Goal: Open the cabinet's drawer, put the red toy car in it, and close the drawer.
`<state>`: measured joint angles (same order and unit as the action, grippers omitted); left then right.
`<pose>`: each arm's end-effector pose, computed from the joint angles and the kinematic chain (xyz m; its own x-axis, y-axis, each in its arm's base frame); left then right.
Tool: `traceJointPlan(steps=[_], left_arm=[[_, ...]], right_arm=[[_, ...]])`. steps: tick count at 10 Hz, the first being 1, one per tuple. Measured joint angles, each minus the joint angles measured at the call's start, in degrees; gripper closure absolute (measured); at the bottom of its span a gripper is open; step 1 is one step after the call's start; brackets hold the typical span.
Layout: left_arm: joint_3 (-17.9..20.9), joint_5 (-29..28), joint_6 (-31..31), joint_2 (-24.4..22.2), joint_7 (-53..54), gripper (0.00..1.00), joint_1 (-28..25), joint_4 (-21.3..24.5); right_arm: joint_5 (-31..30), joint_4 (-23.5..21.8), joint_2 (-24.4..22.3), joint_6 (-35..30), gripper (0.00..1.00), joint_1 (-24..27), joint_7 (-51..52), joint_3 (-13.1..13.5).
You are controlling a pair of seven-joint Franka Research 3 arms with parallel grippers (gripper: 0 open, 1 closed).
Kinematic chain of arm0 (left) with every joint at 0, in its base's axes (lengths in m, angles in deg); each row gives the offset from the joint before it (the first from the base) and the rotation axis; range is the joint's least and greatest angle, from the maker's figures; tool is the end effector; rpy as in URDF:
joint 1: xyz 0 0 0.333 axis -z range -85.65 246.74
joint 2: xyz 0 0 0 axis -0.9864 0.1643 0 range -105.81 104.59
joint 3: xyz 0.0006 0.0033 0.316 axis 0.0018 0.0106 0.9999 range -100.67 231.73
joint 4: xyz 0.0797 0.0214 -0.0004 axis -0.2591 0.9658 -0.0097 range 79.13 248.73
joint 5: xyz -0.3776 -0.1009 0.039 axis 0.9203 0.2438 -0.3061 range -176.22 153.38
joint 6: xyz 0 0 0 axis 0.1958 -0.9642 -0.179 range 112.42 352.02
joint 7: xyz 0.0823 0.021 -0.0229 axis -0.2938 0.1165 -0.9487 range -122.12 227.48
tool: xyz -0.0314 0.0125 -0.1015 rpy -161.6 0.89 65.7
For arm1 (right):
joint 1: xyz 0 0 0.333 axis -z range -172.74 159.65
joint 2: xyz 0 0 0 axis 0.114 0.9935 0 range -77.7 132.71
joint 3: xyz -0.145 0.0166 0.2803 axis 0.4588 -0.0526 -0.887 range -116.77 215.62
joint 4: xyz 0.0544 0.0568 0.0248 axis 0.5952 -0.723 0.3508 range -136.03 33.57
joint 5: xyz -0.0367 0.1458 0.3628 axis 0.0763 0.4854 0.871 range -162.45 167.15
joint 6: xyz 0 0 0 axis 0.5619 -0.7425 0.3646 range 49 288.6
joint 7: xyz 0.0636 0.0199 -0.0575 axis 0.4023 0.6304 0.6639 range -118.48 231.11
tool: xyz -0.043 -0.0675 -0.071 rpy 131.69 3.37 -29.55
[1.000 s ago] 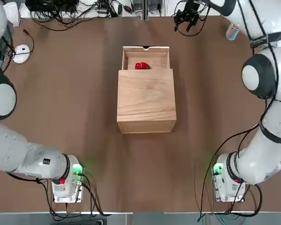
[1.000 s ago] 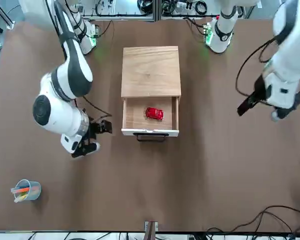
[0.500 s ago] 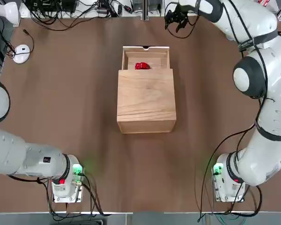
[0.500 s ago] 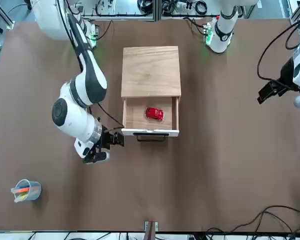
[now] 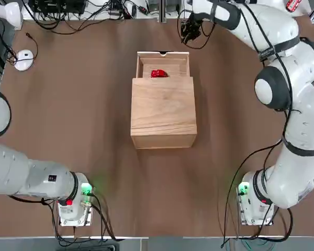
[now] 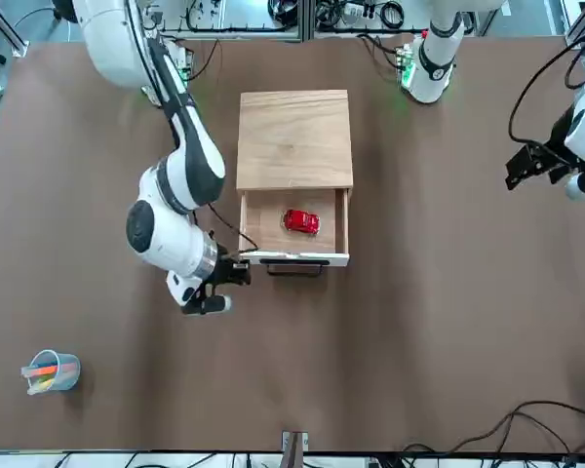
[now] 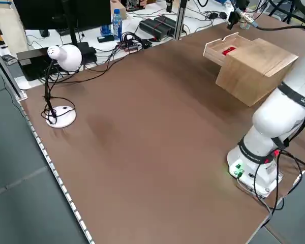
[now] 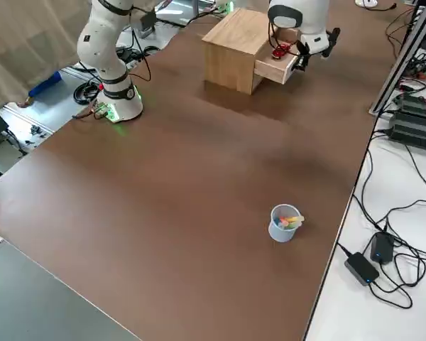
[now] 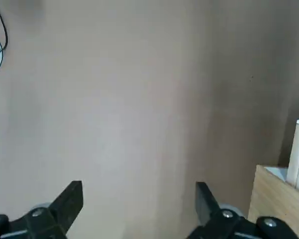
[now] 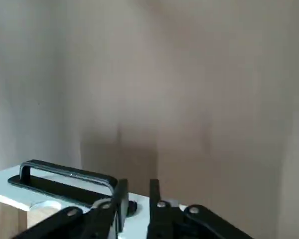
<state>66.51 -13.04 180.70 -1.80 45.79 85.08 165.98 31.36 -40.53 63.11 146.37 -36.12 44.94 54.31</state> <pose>0.5522 -0.0313 0.6120 0.9981 0.0566 0.0226 0.0572 -0.9980 -0.0254 0.6517 0.3363 0.3532 0.9999 0.0026 -0.0170 -0.0044 -0.9185 -0.3954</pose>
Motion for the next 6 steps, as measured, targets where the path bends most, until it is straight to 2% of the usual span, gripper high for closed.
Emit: traceJointPlan(steps=[1,6], left_arm=[[0.1,0.0,-0.2,0.0,2.2,0.01,-0.9,0.0],[0.2,0.0,-2.8,0.0,5.4,0.00,-1.7,0.1]], right_arm=[[1.2,0.0,0.1,0.0,0.99,-0.8,-0.2,0.0],[1.4,0.0,0.9,0.2,0.99,-2.9,-1.9,0.0]])
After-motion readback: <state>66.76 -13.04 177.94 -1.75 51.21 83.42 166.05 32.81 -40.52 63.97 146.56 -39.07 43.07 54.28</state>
